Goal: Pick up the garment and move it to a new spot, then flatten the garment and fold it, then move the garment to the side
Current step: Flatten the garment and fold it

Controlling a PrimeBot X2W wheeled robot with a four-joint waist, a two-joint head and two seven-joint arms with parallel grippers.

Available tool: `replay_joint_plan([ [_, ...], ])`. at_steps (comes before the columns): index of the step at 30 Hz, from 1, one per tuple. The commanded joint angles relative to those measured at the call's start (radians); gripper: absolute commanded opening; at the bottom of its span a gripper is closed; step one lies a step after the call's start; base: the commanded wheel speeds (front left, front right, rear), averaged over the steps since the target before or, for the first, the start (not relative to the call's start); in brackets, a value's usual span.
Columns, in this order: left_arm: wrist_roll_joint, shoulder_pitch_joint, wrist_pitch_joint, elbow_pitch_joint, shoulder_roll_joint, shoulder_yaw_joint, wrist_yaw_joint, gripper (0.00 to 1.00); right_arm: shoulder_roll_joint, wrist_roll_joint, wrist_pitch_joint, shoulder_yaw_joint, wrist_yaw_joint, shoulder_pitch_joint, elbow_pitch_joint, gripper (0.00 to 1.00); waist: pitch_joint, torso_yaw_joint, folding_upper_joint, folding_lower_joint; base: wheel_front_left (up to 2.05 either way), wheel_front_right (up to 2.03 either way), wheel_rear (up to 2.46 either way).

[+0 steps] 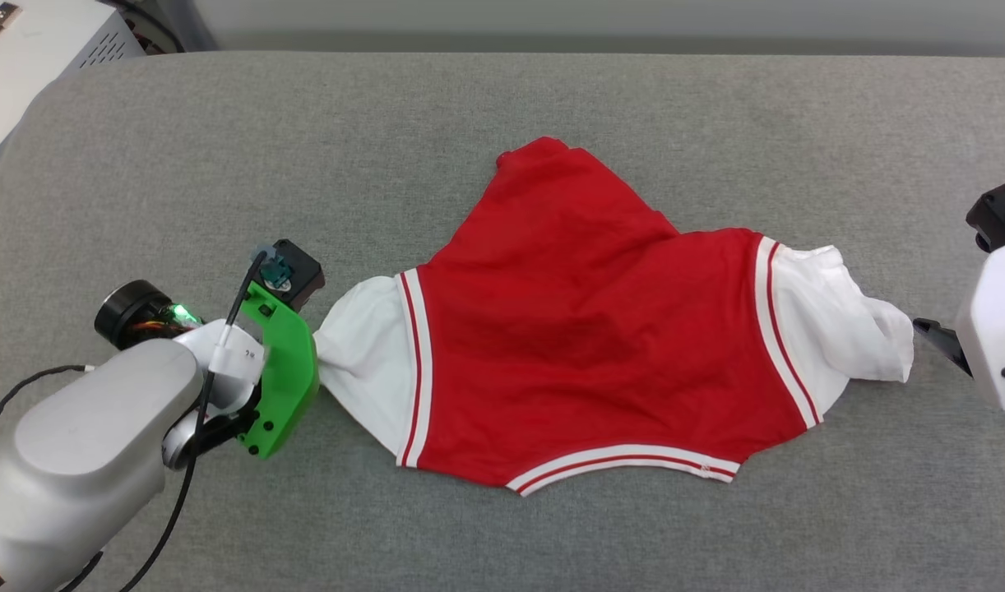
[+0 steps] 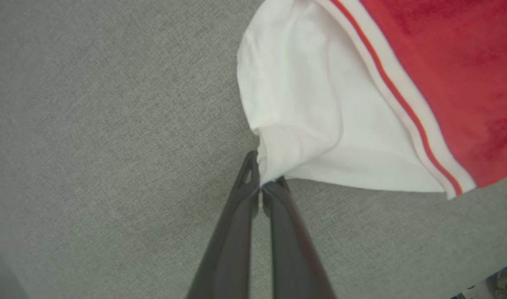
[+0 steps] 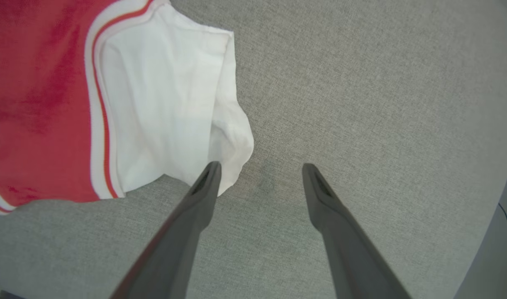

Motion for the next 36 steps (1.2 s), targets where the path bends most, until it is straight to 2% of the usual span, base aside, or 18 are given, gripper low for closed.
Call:
replay_joint_plan([
  [1, 0.01, -0.027, -0.006, -0.008, -0.007, 0.003, 0.007, 0.0, 0.02, 0.012, 0.003, 0.02, -0.001, -0.038, 0.047, 1.0, 0.029, 0.022, 0.0066, 0.0, 0.0, 0.0, 0.0],
  [9, 0.035, -0.068, -0.025, -0.048, -0.021, 0.014, 0.017, 0.0, 0.113, 0.048, -0.052, 0.129, -0.001, -0.116, 0.278, 1.0, 0.093, 0.059, 0.0066, 0.0, 0.0, 0.0, 0.0],
  [15, 0.038, -0.071, -0.043, -0.054, -0.026, 0.019, 0.022, 0.0, 0.133, 0.09, -0.106, 0.237, -0.001, -0.088, 0.373, 1.0, 0.103, 0.062, 0.0066, 0.0, 0.0, 0.0, 0.0],
  [16, 0.037, -0.069, -0.047, -0.052, -0.026, 0.019, 0.022, 0.0, 0.133, 0.095, -0.131, 0.251, -0.001, -0.089, 0.381, 0.71, 0.1, 0.06, 0.0066, 0.0, 0.0, 0.0, 0.0],
  [17, 0.035, -0.066, -0.05, -0.05, -0.026, 0.019, 0.022, 0.0, 0.132, 0.099, -0.155, 0.261, -0.001, -0.092, 0.385, 0.27, 0.096, 0.058, 0.0066, 0.0, 0.0, 0.0, 0.0],
  [18, 0.032, -0.062, -0.056, -0.048, -0.027, 0.02, 0.021, 0.0, 0.13, 0.106, -0.187, 0.268, -0.001, -0.096, 0.388, 0.0, 0.089, 0.055, 0.0066, 0.0, 0.0, 0.0, 0.0],
  [22, 0.014, -0.034, -0.094, -0.044, -0.024, 0.03, 0.022, 0.0, 0.107, 0.127, -0.306, 0.294, -0.001, -0.107, 0.359, 0.0, 0.043, 0.043, 0.0066, 0.0, 0.0, 0.0, 0.0],
  [27, -0.015, 0.004, -0.146, -0.079, 0.005, 0.052, 0.027, 0.0, 0.041, 0.168, -0.426, 0.3, -0.001, -0.085, 0.264, 0.0, -0.033, 0.029, 0.0066, 0.0, 0.0, 0.0, 0.0],
  [36, -0.045, 0.003, -0.241, -0.273, 0.105, 0.148, 0.084, 0.0, -0.079, 0.228, -0.551, 0.161, -0.001, -0.021, 0.039, 0.0, -0.113, 0.007, 0.0066, 0.0, 0.0, 0.0, 0.0],
])
